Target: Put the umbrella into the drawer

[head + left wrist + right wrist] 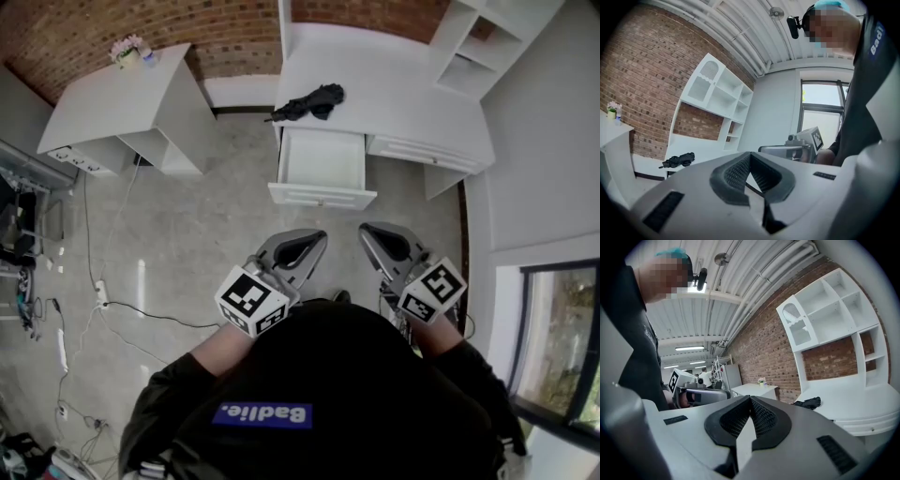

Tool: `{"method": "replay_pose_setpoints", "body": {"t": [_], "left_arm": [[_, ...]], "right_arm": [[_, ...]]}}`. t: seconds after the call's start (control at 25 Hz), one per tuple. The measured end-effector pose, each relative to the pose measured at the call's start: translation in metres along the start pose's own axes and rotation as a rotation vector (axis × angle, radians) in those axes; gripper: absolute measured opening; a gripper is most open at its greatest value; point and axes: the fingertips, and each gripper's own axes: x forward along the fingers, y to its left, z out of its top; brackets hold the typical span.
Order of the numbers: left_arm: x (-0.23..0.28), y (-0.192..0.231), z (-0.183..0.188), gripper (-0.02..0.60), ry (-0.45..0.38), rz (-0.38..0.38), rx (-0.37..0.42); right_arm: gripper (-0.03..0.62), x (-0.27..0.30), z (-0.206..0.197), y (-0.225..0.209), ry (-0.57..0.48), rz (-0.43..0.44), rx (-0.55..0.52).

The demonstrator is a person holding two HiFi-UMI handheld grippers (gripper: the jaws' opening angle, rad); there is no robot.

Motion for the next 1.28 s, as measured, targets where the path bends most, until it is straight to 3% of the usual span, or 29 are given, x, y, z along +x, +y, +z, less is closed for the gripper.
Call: {"method": "replay_pose_setpoints", "body": {"t": [0.52,0.92,1.28], "left_arm": [[-0.019,0.043,0.006,0.003,-0.009,-0.048,0.003],[0.045,0.098,0.013,0.003,0.004,0.035,-0.017],[0.119,0.141,0.026,0.003,0.000,0.157,-0.024]], "right_arm": [[0.029,0.041,-0.006,-0.001,0.001,-0.084,0.032],[0.029,0.072,0.006,-0.079,0.006,-0.002,0.045],[0.029,0.078,0.024,-0.171,0.010,0.088,0.064]]}}
